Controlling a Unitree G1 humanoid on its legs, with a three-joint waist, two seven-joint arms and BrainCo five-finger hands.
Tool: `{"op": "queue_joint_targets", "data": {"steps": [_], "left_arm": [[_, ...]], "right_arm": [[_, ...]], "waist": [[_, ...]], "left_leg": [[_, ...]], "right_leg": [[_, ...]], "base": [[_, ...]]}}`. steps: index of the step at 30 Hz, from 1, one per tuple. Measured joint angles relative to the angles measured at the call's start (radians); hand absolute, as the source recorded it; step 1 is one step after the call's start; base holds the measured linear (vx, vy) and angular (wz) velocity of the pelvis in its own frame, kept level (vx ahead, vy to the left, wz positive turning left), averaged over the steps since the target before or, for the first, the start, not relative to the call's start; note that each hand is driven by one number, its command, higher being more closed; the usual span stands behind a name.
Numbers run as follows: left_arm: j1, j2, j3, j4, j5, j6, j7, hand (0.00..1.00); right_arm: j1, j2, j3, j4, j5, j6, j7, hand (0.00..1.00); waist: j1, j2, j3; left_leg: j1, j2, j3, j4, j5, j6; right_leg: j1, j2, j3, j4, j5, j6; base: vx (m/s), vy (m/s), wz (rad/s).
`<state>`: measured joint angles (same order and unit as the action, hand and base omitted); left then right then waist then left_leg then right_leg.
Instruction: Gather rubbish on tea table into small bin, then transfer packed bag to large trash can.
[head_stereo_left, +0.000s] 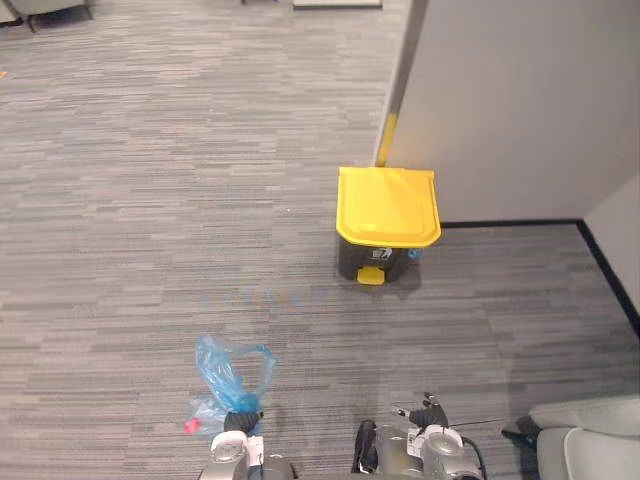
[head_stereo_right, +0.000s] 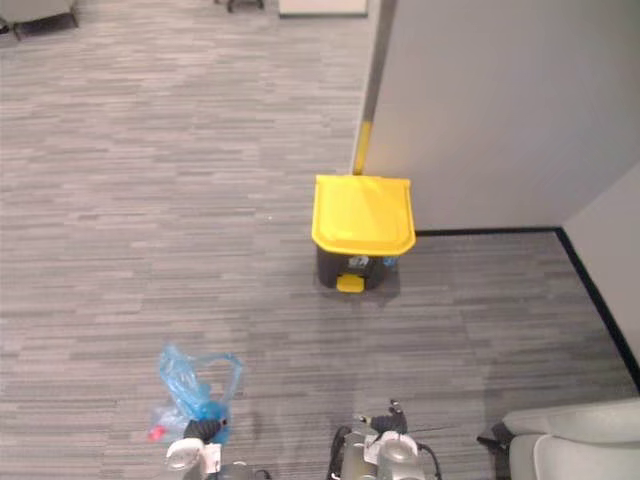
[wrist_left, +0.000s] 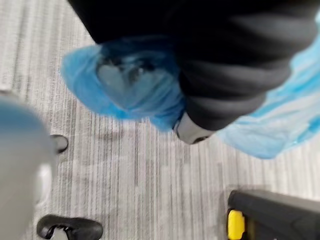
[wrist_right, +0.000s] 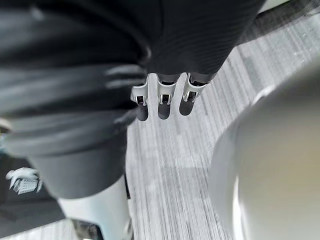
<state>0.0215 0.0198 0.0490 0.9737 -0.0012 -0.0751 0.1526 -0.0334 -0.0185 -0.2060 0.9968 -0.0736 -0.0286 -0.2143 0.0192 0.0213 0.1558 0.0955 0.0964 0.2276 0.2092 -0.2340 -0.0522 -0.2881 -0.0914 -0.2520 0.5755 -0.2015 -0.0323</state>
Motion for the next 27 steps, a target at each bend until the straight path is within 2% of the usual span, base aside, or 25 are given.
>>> {"op": "queue_joint_targets", "data": {"steps": [1, 2, 3, 4, 5, 7, 10, 11, 12, 13, 15, 17, 18, 19, 20, 21, 22, 23, 25, 27], "left_arm": [[0.000, 0.009, 0.009, -0.003, 0.000, -0.003, -0.002, 1.00], [-0.003, 0.004, 0.015, -0.005, 0.000, -0.003, -0.002, 1.00], [-0.005, -0.008, 0.035, -0.024, 0.000, -0.001, -0.002, 1.00], [0.008, -0.018, 0.040, -0.052, -0.001, -0.001, -0.005, 1.00], [0.008, -0.020, 0.041, -0.060, -0.001, -0.001, -0.004, 1.00], [0.010, -0.023, 0.041, -0.060, -0.001, -0.001, -0.004, 1.00], [-0.002, -0.035, 0.038, -0.060, -0.001, -0.001, -0.006, 1.00], [-0.005, -0.036, 0.023, -0.057, -0.001, -0.001, -0.009, 1.00], [-0.007, -0.031, 0.007, -0.051, -0.001, -0.002, -0.011, 1.00], [-0.010, -0.029, 0.001, -0.046, -0.001, -0.002, -0.011, 1.00], [-0.018, 0.003, -0.014, -0.035, -0.001, -0.001, -0.011, 1.00], [-0.017, 0.015, -0.022, -0.025, -0.001, 0.000, -0.012, 1.00], [-0.012, 0.027, -0.027, -0.017, -0.001, 0.000, -0.011, 1.00], [-0.004, 0.028, -0.027, -0.013, -0.001, 0.000, -0.010, 1.00], [-0.001, 0.033, -0.027, -0.010, -0.001, 0.000, -0.010, 1.00], [0.005, 0.045, -0.028, -0.004, -0.001, 0.001, -0.010, 1.00], [0.007, 0.055, -0.028, 0.001, -0.001, 0.003, -0.006, 1.00], [0.007, 0.056, -0.028, 0.001, -0.001, 0.003, -0.005, 1.00], [0.015, 0.056, -0.027, 0.002, -0.001, 0.003, -0.002, 1.00], [0.015, 0.054, -0.027, 0.002, -0.001, 0.002, -0.002, 1.00]], "right_arm": [[0.022, 0.018, -0.007, 0.001, 0.002, 0.000, -0.001, 0.00], [0.036, 0.019, -0.007, 0.002, 0.003, 0.000, -0.001, 0.00], [0.044, 0.020, -0.004, -0.001, 0.003, 0.000, -0.002, 0.00], [0.035, 0.015, 0.000, -0.010, 0.007, 0.000, -0.002, 0.00], [0.035, 0.016, -0.006, -0.011, 0.009, 0.001, -0.002, 0.00], [0.036, 0.022, -0.010, -0.011, 0.015, 0.001, -0.002, 0.00], [0.032, 0.031, -0.028, -0.019, 0.016, 0.001, -0.002, 0.00], [0.033, 0.028, -0.031, -0.021, 0.016, 0.001, -0.002, 0.00], [0.034, 0.019, -0.041, -0.010, 0.016, 0.001, -0.002, 0.00], [0.033, 0.024, -0.040, 0.002, 0.016, 0.002, -0.002, 0.00], [0.035, 0.038, -0.045, 0.003, 0.016, 0.004, -0.001, 0.00], [0.027, 0.047, -0.047, 0.002, 0.015, 0.003, -0.001, 0.00], [0.027, 0.048, -0.047, 0.002, 0.015, 0.002, 0.000, 0.00], [0.029, 0.050, -0.046, 0.002, 0.014, 0.001, 0.001, 0.00], [0.031, 0.051, -0.046, 0.002, 0.013, 0.001, 0.001, 0.00], [0.028, 0.055, -0.045, -0.004, 0.010, -0.001, 0.002, 0.00], [0.023, 0.054, -0.043, -0.003, 0.005, -0.002, 0.003, 0.00], [0.022, 0.054, -0.043, -0.002, 0.005, -0.001, 0.004, 0.00], [0.016, 0.048, -0.034, -0.001, 0.002, -0.001, 0.005, 0.00], [0.007, 0.042, -0.023, 0.000, 0.000, -0.001, 0.005, 0.00]], "waist": [[-0.021, -0.048, -0.014], [-0.018, -0.054, -0.017], [-0.008, -0.040, -0.012], [0.007, -0.011, -0.002], [0.007, -0.007, -0.001], [0.012, -0.016, 0.004], [0.019, -0.024, 0.007], [0.019, -0.016, 0.003], [0.024, -0.017, -0.001], [0.025, -0.027, -0.008], [0.023, -0.050, -0.005], [0.024, -0.054, -0.002], [0.027, -0.048, 0.001], [0.032, -0.040, 0.001], [0.033, -0.040, 0.002], [0.030, -0.043, 0.003], [0.022, -0.043, 0.004], [0.021, -0.044, 0.004], [0.020, -0.044, 0.004], [0.013, -0.039, 0.004]], "left_leg": [[-0.049, 0.005, -0.028, 0.149, -0.019, -0.028], [-0.072, 0.021, -0.028, 0.209, -0.028, -0.037], [-0.152, 0.071, -0.031, 0.396, -0.028, -0.041], [-0.268, 0.151, -0.017, 0.634, -0.023, -0.033], [-0.293, 0.171, -0.001, 0.668, -0.043, -0.027], [-0.323, 0.170, 0.031, 0.623, -0.073, -0.021], [-0.350, 0.116, 0.033, 0.359, -0.058, -0.018], [-0.357, 0.080, 0.013, 0.193, 0.021, -0.025], [-0.347, 0.047, -0.010, 0.119, 0.149, -0.018], [-0.334, 0.029, -0.003, 0.103, 0.157, -0.010], [-0.326, -0.005, 0.013, 0.094, 0.140, 0.017], [-0.297, -0.020, 0.030, 0.090, 0.119, 0.035], [-0.263, -0.021, 0.042, 0.090, 0.085, 0.037], [-0.225, -0.018, 0.061, 0.088, 0.062, 0.040], [-0.214, -0.018, 0.069, 0.085, 0.057, 0.040], [-0.182, -0.024, 0.087, 0.076, 0.040, 0.048], [-0.161, -0.030, 0.092, 0.074, 0.022, 0.057], [-0.155, -0.031, 0.091, 0.074, 0.016, 0.058], [-0.107, -0.030, 0.088, 0.045, -0.001, 0.056], [-0.072, -0.020, 0.083, 0.011, -0.003, 0.044]], "right_leg": [[0.070, -0.005, -0.016, -0.117, -0.049, -0.015], [0.099, 0.001, -0.016, -0.149, -0.057, -0.007], [0.142, 0.035, -0.020, -0.202, -0.052, -0.011], [0.190, 0.072, -0.021, -0.245, -0.057, -0.029], [0.212, 0.078, -0.015, -0.253, -0.059, -0.032], [0.255, 0.070, 0.002, -0.284, -0.059, -0.030], [0.300, 0.032, 0.022, -0.329, -0.046, -0.007], [0.318, 0.017, 0.031, -0.353, -0.045, 0.026], [0.329, 0.006, 0.050, -0.371, -0.049, 0.059], [0.331, -0.005, 0.060, -0.384, -0.043, 0.075], [0.350, -0.040, 0.072, -0.414, -0.024, 0.100], [0.358, -0.060, 0.087, -0.391, -0.013, 0.117], [0.349, -0.065, 0.114, -0.328, -0.010, 0.122], [0.298, -0.071, 0.147, -0.192, -0.009, 0.124], [0.275, -0.077, 0.156, -0.135, -0.009, 0.125], [0.195, -0.102, 0.169, 0.037, 0.007, 0.147], [0.131, -0.120, 0.168, 0.165, 0.000, 0.147], [0.115, -0.122, 0.162, 0.191, -0.012, 0.145], [0.058, -0.116, 0.101, 0.208, -0.075, 0.119], [0.012, -0.077, 0.053, 0.085, -0.083, 0.104]], "base": [[0.23, -0.164, 0.51], [0.34, -0.201, 0.38], [0.26, -0.101, -0.19], [0.31, -0.046, -0.28], [0.19, 0.007, -0.22], [0.25, 0.030, -0.27], [0.25, 0.116, -0.21], [0.33, 0.232, -0.21], [0.29, 0.207, -0.13], [0.24, 0.157, 0.01], [0.25, 0.185, 0.11], [0.23, 0.181, -0.14], [0.22, 0.191, -0.49], [0.21, 0.193, -0.52], [0.18, 0.181, -0.46], [0.14, 0.124, -0.25], [0.15, 0.102, -0.19], [0.17, 0.057, -0.05], [0.23, -0.009, 0.04], [0.22, -0.066, 0.11]]}}
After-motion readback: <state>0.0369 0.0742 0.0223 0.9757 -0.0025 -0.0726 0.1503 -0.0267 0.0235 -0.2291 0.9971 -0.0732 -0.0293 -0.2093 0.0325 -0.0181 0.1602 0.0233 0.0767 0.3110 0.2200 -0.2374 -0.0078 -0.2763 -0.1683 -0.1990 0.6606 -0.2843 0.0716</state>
